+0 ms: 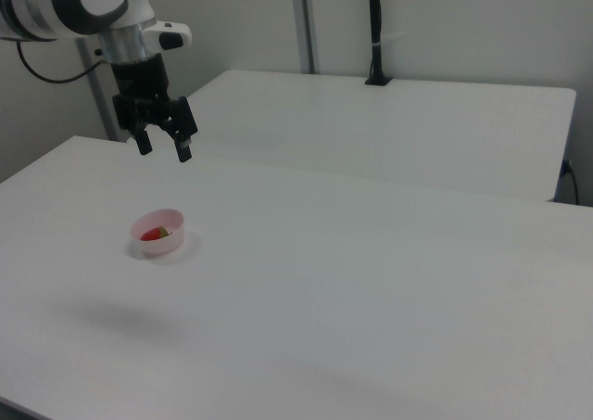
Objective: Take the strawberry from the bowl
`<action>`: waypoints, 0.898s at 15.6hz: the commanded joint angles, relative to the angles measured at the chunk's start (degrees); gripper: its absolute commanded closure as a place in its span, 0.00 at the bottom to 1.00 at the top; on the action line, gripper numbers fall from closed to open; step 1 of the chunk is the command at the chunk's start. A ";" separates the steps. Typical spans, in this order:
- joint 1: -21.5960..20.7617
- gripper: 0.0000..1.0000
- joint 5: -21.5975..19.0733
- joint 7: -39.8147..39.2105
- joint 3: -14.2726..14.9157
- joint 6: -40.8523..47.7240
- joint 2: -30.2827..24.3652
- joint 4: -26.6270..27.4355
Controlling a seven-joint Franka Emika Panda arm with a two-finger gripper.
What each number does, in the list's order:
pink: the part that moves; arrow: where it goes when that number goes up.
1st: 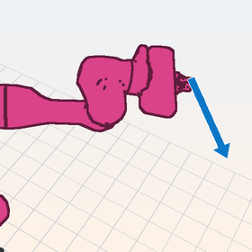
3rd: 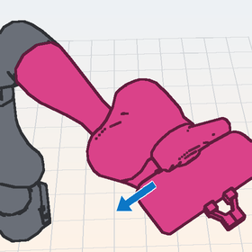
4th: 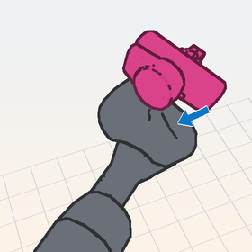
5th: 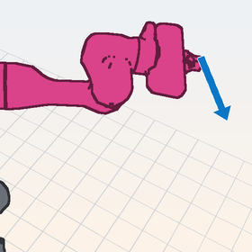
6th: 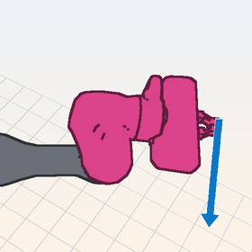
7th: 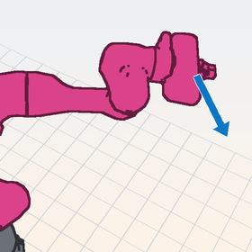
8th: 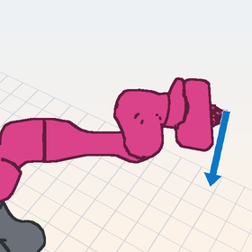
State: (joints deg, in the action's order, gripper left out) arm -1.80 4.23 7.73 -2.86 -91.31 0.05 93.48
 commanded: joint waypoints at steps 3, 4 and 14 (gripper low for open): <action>0.21 0.00 -0.89 -0.88 0.04 -0.10 -1.28 1.18; 0.21 0.00 -0.89 -0.88 0.04 -0.10 -1.37 1.18; -0.40 0.00 -1.94 0.00 -0.48 -4.22 1.44 0.74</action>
State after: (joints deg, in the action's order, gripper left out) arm -1.81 3.86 7.73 -3.04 -92.04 0.58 93.50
